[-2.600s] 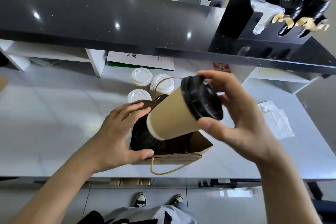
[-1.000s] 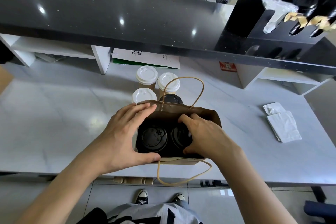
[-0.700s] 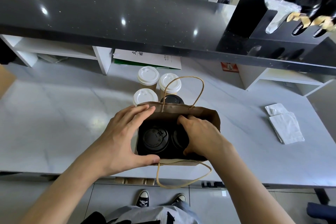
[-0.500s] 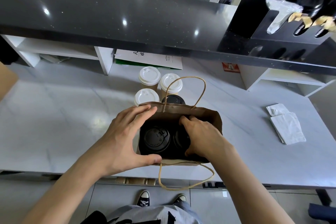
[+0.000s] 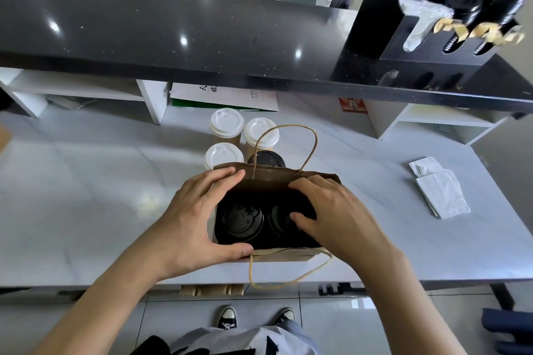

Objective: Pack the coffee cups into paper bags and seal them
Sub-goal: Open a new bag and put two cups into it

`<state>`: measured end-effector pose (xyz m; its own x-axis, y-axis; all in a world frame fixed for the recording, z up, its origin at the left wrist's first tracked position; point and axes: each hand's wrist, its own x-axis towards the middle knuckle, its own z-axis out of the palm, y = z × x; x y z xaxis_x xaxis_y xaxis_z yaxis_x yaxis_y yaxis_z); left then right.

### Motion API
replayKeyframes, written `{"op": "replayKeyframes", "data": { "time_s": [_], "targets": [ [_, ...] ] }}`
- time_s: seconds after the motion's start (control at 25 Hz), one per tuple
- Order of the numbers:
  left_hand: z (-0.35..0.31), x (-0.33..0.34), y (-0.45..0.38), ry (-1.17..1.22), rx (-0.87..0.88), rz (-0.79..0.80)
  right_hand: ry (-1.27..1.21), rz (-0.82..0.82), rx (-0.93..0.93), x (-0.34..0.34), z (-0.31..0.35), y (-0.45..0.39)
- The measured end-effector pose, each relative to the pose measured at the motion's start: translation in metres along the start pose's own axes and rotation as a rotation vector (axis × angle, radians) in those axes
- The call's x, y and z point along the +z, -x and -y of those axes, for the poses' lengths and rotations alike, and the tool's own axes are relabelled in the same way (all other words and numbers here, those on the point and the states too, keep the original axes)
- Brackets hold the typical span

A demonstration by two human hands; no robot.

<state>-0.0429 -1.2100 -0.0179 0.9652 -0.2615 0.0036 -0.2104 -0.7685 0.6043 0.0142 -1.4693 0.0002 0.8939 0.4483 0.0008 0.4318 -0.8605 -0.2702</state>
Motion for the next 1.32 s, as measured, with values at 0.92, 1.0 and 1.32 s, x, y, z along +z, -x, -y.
{"op": "replayKeyframes", "data": {
  "time_s": [0.92, 1.0, 1.32],
  "targets": [
    [-0.031, 0.026, -0.037, 0.029, 0.125, 0.069, -0.436, -0.251, 0.428, 0.006, -0.068, 0.076],
    [-0.041, 0.033, -0.043, 0.034, 0.119, 0.068, -0.453, -0.251, 0.424, 0.003, -0.080, 0.080],
    [-0.098, 0.072, -0.067, 0.028, 0.080, 0.067, -0.504, -0.228, 0.417, -0.014, -0.152, 0.103]
  ]
}}
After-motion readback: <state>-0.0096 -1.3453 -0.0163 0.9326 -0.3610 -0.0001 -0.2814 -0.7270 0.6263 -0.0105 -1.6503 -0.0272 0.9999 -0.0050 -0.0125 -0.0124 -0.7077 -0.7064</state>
